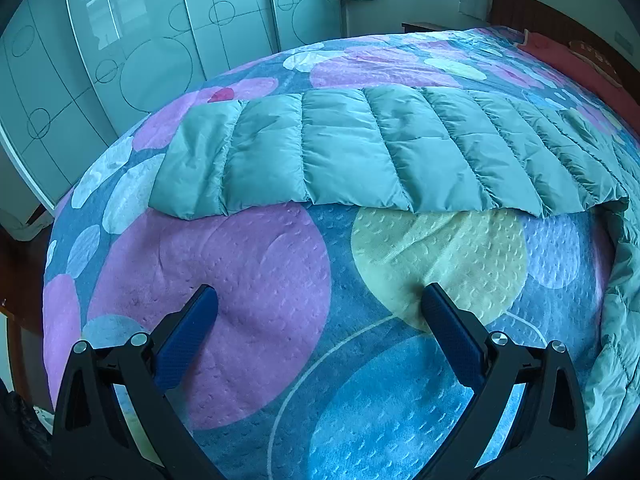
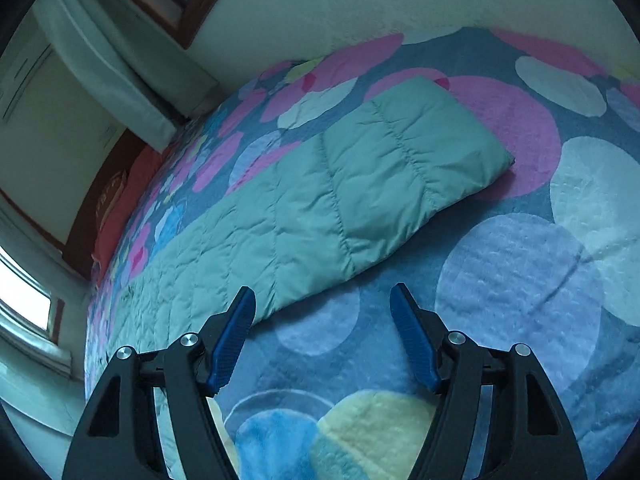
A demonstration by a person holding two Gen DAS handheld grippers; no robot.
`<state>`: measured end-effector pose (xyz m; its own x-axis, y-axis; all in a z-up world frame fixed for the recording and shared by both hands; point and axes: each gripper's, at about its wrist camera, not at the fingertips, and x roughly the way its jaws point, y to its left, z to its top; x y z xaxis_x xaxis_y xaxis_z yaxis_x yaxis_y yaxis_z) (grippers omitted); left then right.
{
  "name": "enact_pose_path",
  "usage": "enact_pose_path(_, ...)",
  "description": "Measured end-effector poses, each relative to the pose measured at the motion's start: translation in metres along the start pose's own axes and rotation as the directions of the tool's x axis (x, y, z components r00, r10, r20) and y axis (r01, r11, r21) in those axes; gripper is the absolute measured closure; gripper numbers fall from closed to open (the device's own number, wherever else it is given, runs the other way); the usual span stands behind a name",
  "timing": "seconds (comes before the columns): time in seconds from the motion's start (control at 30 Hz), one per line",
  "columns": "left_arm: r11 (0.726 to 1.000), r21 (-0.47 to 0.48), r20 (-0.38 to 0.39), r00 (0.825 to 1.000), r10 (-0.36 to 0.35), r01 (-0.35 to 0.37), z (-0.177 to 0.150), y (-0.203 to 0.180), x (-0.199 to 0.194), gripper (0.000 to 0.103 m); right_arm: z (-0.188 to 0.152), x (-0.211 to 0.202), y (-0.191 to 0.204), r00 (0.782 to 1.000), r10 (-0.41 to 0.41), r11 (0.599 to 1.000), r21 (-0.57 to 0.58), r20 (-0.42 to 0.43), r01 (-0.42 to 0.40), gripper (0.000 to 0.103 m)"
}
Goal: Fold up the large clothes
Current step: 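Grasp the jacket sleeve cuff with the right tool, then carry the held sleeve across the jacket body with the right tool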
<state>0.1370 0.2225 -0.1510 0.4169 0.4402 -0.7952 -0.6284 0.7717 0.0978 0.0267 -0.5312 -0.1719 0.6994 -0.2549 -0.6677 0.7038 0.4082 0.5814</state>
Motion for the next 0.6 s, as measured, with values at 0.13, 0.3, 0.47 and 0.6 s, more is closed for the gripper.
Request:
enact_pose_path(0.13,1.0,0.002,0.001,1.0,0.004,-0.004,0.0,-0.001,0.0,0.002,0.015,0.004,-0.006,0.997,0.01,0.999,0.034,0.078,-0.013,0.034)
enact_pose_path(0.3,1.0,0.007,0.003,1.0,0.01,-0.01,0.0,-0.002,0.002,0.002,0.03,0.011,-0.018,0.989,0.055,0.991,0.112,0.138,-0.071,0.034)
enact_pose_path(0.47,1.0,0.008,0.004,1.0,0.013,-0.013,0.0,-0.002,0.002,0.002,0.038,0.013,-0.023,0.988,-0.012,0.992,0.126,0.153,-0.007,0.064)
enact_pose_path(0.6,1.0,0.011,0.005,1.0,0.017,-0.017,0.0,-0.001,0.003,0.002,0.045,0.011,-0.012,0.988,-0.034,0.998,0.056,0.148,0.026,0.091)
